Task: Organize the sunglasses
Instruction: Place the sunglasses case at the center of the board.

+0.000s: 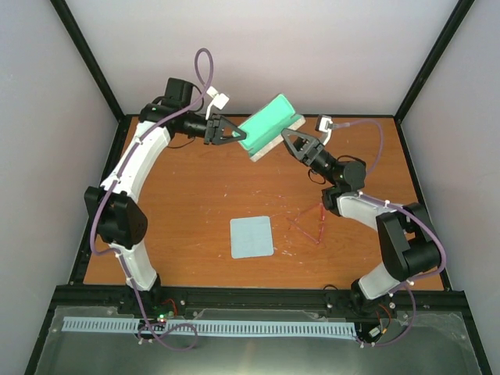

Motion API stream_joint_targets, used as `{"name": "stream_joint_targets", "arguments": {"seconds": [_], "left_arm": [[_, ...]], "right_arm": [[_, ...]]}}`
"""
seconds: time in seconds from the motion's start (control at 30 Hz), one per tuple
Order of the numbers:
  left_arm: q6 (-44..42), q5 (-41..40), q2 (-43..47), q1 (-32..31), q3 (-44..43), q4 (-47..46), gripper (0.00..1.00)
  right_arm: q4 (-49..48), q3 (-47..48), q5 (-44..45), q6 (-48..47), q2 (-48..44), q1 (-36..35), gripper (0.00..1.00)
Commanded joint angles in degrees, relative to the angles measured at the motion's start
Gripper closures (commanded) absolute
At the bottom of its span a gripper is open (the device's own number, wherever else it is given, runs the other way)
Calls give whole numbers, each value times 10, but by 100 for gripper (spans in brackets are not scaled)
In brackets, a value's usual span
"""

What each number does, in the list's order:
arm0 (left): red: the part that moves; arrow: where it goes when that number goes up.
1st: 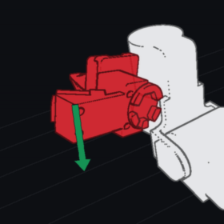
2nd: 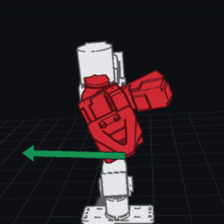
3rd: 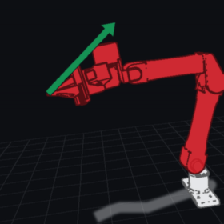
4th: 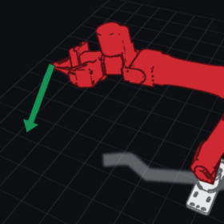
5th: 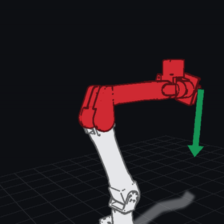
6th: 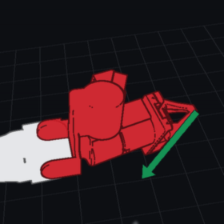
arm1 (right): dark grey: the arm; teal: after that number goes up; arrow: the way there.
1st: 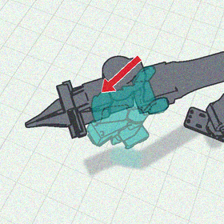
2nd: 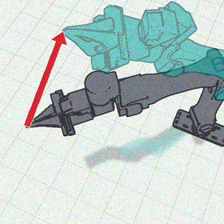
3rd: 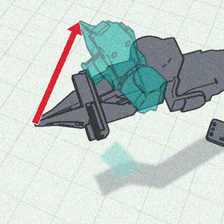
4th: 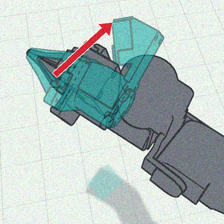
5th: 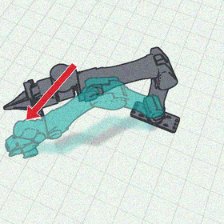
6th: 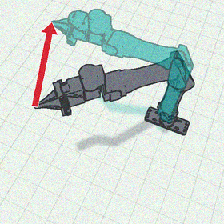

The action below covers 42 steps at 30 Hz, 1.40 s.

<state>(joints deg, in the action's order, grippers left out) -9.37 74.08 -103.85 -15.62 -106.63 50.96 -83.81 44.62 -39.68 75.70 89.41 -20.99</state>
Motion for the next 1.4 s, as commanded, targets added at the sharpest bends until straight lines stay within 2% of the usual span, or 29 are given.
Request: {"name": "stream_joint_targets", "arguments": {"seconds": [0.0, 0.03, 0.07, 0.1, 0.13, 0.23, 0.33, 0.4, 0.47, 0.57, 0.73, 0.87, 1.0, 1.13, 1.37], "left_arm": [[-53, -17, -6, -1, -63, 27, 99], [-65, -26, -9, -1, -75, 41, 99], [-80, -37, -14, -1, -88, 57, 99], [-98, -55, -22, 0, -108, 76, 99], [-119, -69, -32, 2, -131, 100, 99], [-189, -119, -65, 9, -194, 168, 99], [-265, -172, -91, 14, -228, 221, 99], [-317, -211, -97, 14, -216, 231, 98], [-369, -252, -98, 14, -191, 236, 97], [-444, -315, -93, 10, -140, 223, 96], [-525, -421, -79, -5, -27, 160, 97], [-539, -467, -61, -15, 38, 110, 97], [-533, -505, -4, -27, 169, -9, 99], [-508, -513, 45, -45, 283, -142, 99], [-466, -509, 56, -50, 339, -243, 99]], "right_arm": [[-8, -1, -23, 14, 3, -5, 68], [3, -3, -28, 13, 2, -5, 55], [14, -6, -35, 13, 2, -5, 35], [25, -11, -40, 10, -2, -5, 11], [41, -21, -43, 6, -8, -3, 1], [140, -58, -56, -43, -60, 8, 0], [376, -87, -51, -158, -161, 25, 0], [575, -75, -17, -254, -237, 33, 0], [733, -56, 6, -321, -293, 48, 0], [858, -42, 13, -367, -342, 83, 0], [922, -36, 24, -380, -366, 96, 0], [918, -42, 53, -369, -385, 95, 0], [931, -45, 71, -371, -399, 95, 0], [929, -61, 77, -365, -410, 95, 0], [932, -67, 76, -361, -418, 95, 0]]}}
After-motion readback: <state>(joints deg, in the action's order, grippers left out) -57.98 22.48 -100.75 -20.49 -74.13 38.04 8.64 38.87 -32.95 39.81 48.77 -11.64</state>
